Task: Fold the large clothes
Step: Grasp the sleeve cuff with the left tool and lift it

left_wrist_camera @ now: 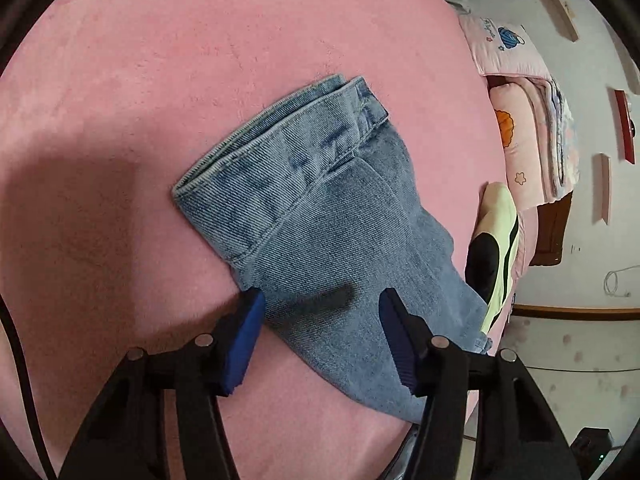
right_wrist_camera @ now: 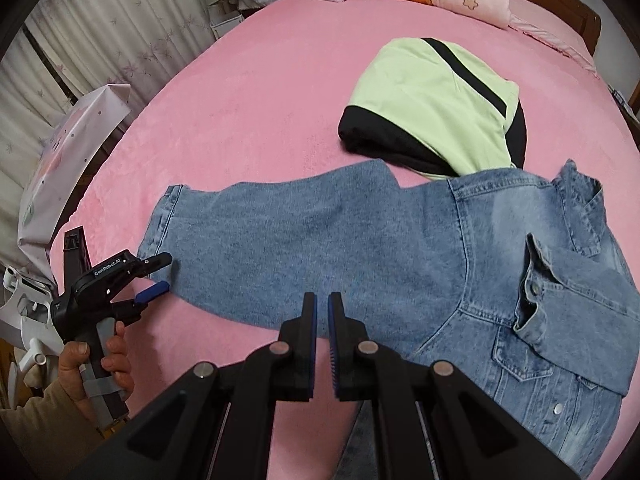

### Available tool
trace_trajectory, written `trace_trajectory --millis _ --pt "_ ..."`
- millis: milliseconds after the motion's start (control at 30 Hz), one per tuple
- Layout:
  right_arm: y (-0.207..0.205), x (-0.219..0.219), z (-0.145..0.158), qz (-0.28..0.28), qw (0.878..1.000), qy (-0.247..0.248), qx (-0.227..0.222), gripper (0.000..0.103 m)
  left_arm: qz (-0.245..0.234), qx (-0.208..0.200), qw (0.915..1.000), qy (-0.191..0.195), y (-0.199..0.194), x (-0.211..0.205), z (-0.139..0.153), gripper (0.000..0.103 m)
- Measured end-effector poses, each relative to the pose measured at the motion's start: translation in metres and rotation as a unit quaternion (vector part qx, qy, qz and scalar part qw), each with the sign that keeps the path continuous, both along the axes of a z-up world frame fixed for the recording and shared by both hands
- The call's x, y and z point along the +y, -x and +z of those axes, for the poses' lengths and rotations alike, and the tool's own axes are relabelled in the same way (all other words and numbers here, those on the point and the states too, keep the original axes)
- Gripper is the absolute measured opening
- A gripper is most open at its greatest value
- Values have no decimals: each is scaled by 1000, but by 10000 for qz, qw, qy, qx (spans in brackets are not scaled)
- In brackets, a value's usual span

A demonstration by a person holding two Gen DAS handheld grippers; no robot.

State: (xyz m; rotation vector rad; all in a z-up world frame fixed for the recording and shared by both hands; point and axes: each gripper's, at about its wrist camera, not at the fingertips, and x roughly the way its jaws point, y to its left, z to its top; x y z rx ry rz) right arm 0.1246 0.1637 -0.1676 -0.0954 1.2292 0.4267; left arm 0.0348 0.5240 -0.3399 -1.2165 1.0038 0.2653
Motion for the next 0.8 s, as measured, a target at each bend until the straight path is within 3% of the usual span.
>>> trace_trajectory --millis 267,533,567,600,700,800 --pt "-1 -11 -2 -180 9998 -55 17 5 191 147 9997 -83 17 17 4 58" --pt "0 -19 -13 -358 9992 -95 169 5 396 187 9986 -308 -3 30 -4 58" --pt "0 -20 -13 -377 9991 -104 171 5 368 253 9979 -464 -7 28 -1 42" --pt "1 -22 -14 -394 9990 -110 170 5 309 268 9977 -537 -10 27 1 17" --pt "0 -29 -15 -498 9985 -126 179 5 47 299 9958 -861 -21 19 21 15" --pt "-1 -44 -16 -691 9973 -184 193 5 -391 -243 9918 -1194 -36 -2 70 14"
